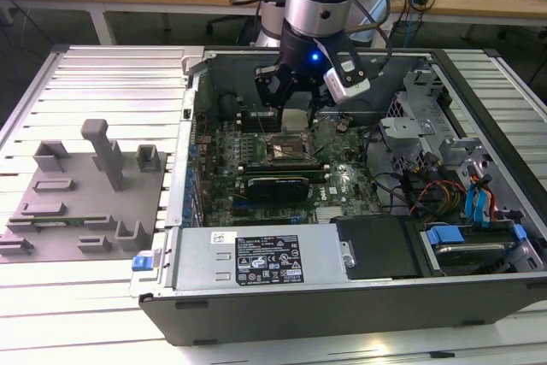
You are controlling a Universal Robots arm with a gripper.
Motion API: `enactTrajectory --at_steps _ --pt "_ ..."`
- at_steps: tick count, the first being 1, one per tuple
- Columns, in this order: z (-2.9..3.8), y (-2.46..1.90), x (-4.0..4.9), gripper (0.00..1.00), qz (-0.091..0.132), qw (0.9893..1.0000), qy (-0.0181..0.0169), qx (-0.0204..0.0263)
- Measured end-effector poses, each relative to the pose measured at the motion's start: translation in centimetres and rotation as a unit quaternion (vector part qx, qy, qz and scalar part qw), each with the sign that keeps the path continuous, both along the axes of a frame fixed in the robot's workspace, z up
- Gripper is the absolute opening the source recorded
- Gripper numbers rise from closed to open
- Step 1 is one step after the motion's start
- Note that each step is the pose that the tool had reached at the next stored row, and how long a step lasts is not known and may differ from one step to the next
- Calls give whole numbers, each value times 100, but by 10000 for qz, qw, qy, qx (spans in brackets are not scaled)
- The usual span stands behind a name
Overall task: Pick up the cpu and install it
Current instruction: 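Pick up the cpu and move it towards the insertion slot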
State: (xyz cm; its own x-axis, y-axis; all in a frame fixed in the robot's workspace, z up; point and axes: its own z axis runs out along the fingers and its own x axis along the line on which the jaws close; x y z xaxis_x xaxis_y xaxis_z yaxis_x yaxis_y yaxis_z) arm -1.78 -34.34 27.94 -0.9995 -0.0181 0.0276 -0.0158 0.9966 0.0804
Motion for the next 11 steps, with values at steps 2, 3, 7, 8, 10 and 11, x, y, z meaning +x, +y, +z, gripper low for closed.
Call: enactTrajectory --at_steps 2,3,7,8,10,11 --pt "-22 45 0 55 0 10000 1 -3" --pt "-34 77 0 55 0 10000 1 -24" --pt "-64 138 0 55 -1 9998 1 -207" --pt "-68 145 0 55 0 9997 1 -262" --pt "-72 148 0 55 0 9996 1 -293" --pt "-72 148 -1 55 1 9996 1 -294"
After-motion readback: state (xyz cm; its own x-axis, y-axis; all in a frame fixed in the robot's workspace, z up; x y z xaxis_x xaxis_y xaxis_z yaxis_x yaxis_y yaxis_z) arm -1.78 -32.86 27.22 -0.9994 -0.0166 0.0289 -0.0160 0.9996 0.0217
